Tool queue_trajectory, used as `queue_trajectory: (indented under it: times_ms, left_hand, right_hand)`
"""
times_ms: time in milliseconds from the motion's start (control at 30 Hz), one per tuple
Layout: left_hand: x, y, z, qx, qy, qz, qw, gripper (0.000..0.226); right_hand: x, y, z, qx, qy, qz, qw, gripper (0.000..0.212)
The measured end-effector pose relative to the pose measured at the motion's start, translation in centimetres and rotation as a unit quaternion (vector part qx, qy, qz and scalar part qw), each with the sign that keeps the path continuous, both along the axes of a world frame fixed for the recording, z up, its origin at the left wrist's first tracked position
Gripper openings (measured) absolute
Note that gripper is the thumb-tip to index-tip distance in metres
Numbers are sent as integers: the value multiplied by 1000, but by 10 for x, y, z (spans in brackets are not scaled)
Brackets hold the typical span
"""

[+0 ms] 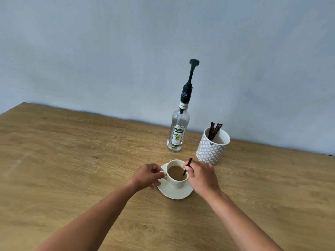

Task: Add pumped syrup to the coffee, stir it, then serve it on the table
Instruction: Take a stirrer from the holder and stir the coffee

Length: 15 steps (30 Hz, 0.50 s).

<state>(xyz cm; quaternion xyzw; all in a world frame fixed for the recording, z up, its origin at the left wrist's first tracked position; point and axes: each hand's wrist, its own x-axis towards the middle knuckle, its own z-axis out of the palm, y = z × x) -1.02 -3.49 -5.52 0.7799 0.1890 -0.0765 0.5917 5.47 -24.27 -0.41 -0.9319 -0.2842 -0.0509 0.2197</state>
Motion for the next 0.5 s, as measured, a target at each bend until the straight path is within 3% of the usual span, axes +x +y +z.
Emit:
queue_trajectory:
  times_ms: [267, 500]
  left_hand:
    - [-1, -1, 1, 5, 0, 2, 1000, 16]
    - [-1, 0, 1, 10, 1, 0, 1000, 18]
  right_hand:
    - [-10, 11, -2, 108, 78, 44, 990, 16]
    - [0, 6, -4, 28, 12, -9, 999, 20]
